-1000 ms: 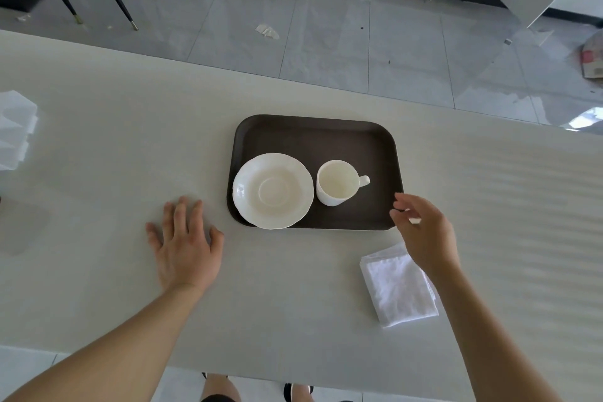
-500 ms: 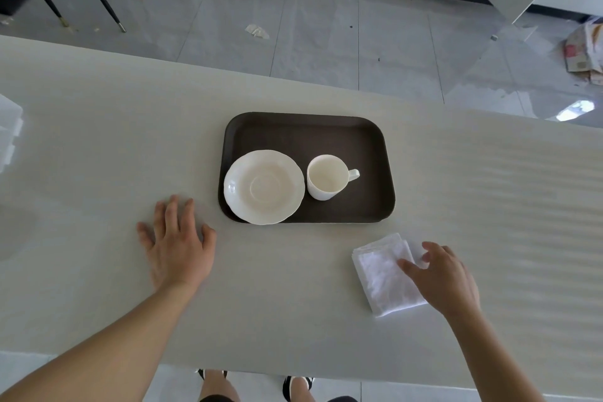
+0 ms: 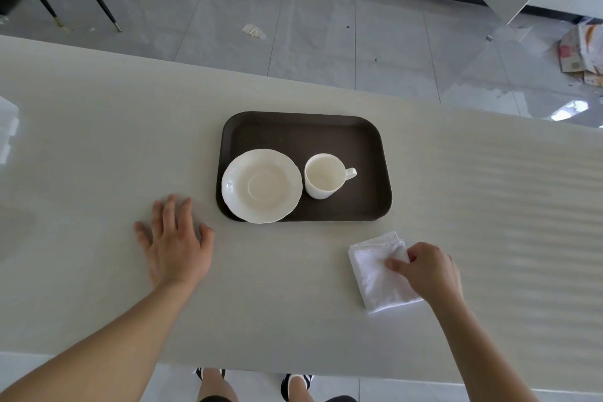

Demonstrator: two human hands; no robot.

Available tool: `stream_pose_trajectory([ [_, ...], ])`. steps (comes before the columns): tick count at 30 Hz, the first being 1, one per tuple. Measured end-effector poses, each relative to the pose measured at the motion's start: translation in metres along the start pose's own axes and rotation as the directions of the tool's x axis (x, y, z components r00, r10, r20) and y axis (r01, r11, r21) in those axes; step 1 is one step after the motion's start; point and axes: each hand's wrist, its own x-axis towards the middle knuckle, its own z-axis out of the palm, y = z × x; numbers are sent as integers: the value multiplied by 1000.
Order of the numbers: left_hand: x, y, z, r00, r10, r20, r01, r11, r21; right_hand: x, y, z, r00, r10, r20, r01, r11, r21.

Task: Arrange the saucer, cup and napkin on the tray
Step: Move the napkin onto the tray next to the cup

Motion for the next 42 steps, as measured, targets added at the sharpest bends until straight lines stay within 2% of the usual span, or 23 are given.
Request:
stream_pose_trajectory([
  [7,0,1,-2,1000,3,-13,-3,1000,-7,-1,-3,-3,1000,-20,19,20,1000,0],
  [13,0,0,0,1000,4,-13,-4,1000,-5,-7,-9,2,995,-72,-63,72,997,3],
  [16,0,0,0,1000,8,-12,-8,1000,-1,-7,-10,1,998,-61,-31,64,994,87],
  [19,0,0,0,1000,7,-12,-7,1000,-9,-8,-11,-5,999,-52,12,48,967,251],
  [23,0,1,0,1000,5,-14,-5,1000,-13,-10,-13,-23,999,-45,-20,50,909,414],
  [32,0,-1,1,1000,8,-18,-9,1000,-16,10,-31,-71,986,-74,-148,143,833,534],
  [37,0,0,1,1000,8,-23,-8,1000,-8,39,-48,-80,980,-21,-199,138,791,597],
  [42,0,0,1,999,15,-30,-15,1000,-7,68,-71,-73,983,39,-181,97,723,684],
])
